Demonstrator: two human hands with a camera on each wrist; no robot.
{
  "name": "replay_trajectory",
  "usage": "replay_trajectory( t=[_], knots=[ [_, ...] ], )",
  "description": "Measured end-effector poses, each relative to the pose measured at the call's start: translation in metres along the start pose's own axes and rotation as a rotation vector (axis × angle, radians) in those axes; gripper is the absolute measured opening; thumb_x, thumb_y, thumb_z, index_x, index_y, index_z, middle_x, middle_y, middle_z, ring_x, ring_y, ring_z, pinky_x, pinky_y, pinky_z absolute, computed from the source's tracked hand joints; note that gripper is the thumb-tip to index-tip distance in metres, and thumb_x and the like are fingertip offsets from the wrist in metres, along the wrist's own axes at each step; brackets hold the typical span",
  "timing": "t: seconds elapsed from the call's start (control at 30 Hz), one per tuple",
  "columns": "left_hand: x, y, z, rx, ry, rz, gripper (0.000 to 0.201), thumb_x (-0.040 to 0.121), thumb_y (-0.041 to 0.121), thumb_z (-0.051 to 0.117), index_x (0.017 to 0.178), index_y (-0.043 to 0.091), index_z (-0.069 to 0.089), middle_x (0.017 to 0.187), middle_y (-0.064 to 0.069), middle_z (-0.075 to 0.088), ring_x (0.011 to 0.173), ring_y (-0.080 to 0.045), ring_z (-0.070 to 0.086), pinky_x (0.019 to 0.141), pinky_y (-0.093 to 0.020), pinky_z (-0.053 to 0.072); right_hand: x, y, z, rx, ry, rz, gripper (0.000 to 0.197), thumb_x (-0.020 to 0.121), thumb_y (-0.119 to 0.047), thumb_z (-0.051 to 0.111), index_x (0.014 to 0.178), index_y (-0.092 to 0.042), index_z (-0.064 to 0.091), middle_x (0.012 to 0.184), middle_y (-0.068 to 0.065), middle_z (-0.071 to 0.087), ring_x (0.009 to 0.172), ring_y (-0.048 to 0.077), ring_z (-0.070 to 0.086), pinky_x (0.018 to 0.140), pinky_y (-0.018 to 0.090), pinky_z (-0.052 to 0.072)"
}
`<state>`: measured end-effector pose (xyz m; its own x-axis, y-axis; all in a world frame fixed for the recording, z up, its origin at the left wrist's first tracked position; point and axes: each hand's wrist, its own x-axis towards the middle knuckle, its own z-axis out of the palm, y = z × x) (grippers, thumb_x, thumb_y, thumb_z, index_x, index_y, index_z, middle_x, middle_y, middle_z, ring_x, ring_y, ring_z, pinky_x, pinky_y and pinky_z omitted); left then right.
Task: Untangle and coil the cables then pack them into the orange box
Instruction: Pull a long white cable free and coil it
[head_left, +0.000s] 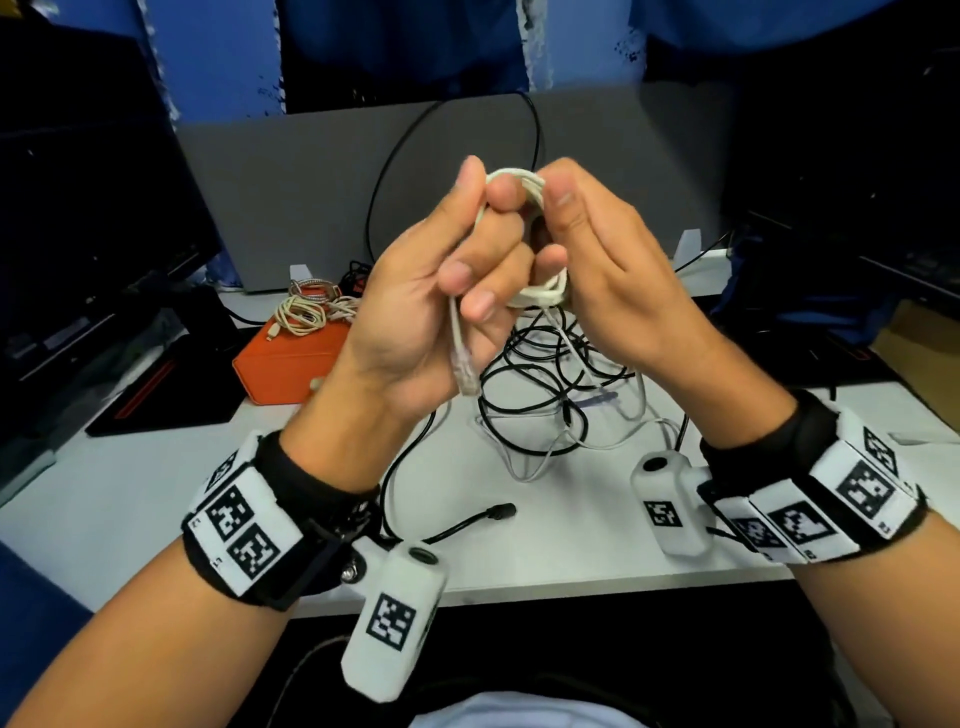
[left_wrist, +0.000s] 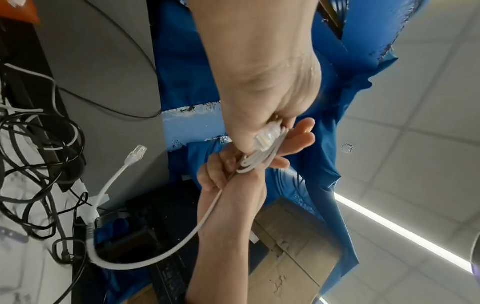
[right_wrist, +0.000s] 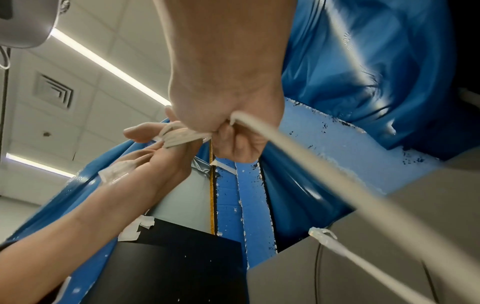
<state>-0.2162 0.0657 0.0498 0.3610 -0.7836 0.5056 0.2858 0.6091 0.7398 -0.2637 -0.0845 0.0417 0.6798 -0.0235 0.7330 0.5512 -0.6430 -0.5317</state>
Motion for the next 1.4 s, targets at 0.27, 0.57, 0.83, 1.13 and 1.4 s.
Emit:
replay_trajectory(
  t=[0.27,0.57,0.83,1.13,1.4],
  knots=[
    [0.007,0.021,-0.022,0.103,0.439,0.291,0.047,0.113,0.025,0.034,0.133,-0.016,0.047,0.063,0.0,0.046,0.056,-0.009,0.055,0.084,-0.028,0.054,-0.005,0.021,0.012,-0.354,-0.524,0.171,0.017,0.11,-0.034,0.04,0.125,-0.036,0.047,0.073,-0.007,0.058,0.066,0.005,0.053,0.073,0.041,0.047],
    [0.001,0.014,-0.048,1.391,0.325,-0.101,0.035,0.107,0.034,0.044,0.105,0.006,0.063,0.074,0.0,0.07,0.061,-0.023,0.061,0.062,-0.032,0.052,-0.005,-0.016,-0.001,-0.384,-0.467,-0.024,0.024,0.106,-0.033,0.053,0.09,-0.023,0.067,0.063,-0.014,0.057,0.061,0.001,0.054,0.062,0.025,0.04],
    [-0.007,0.023,-0.043,0.709,0.049,-0.224,0.063,0.108,0.038,0.031,0.092,-0.021,0.05,0.048,0.003,0.023,0.04,-0.01,0.024,0.066,-0.032,0.047,0.0,-0.006,-0.005,-0.095,-0.014,0.039,0.026,0.099,-0.041,0.065,0.097,-0.016,0.06,0.064,-0.01,0.048,0.062,0.006,0.043,0.063,0.032,0.043],
    [-0.004,0.005,-0.038,0.06,-0.072,-0.195,0.035,0.103,0.035,0.041,0.082,0.013,0.059,0.045,0.01,0.025,0.037,-0.01,0.023,0.062,-0.023,0.048,-0.003,0.003,0.012,0.169,-0.067,0.195,0.052,0.11,-0.05,0.027,0.098,-0.025,0.071,0.085,-0.016,0.067,0.081,0.001,0.06,0.075,0.022,0.045],
    [-0.003,0.005,-0.034,0.432,0.106,-0.211,0.031,0.106,0.029,0.036,0.09,0.01,0.054,0.061,-0.001,0.055,0.075,-0.021,0.061,0.09,-0.034,0.048,-0.001,0.008,0.007,0.185,-0.007,0.161,0.046,0.109,-0.047,0.04,0.083,-0.019,0.066,0.065,-0.005,0.069,0.057,0.01,0.062,0.059,0.028,0.047]
  ],
)
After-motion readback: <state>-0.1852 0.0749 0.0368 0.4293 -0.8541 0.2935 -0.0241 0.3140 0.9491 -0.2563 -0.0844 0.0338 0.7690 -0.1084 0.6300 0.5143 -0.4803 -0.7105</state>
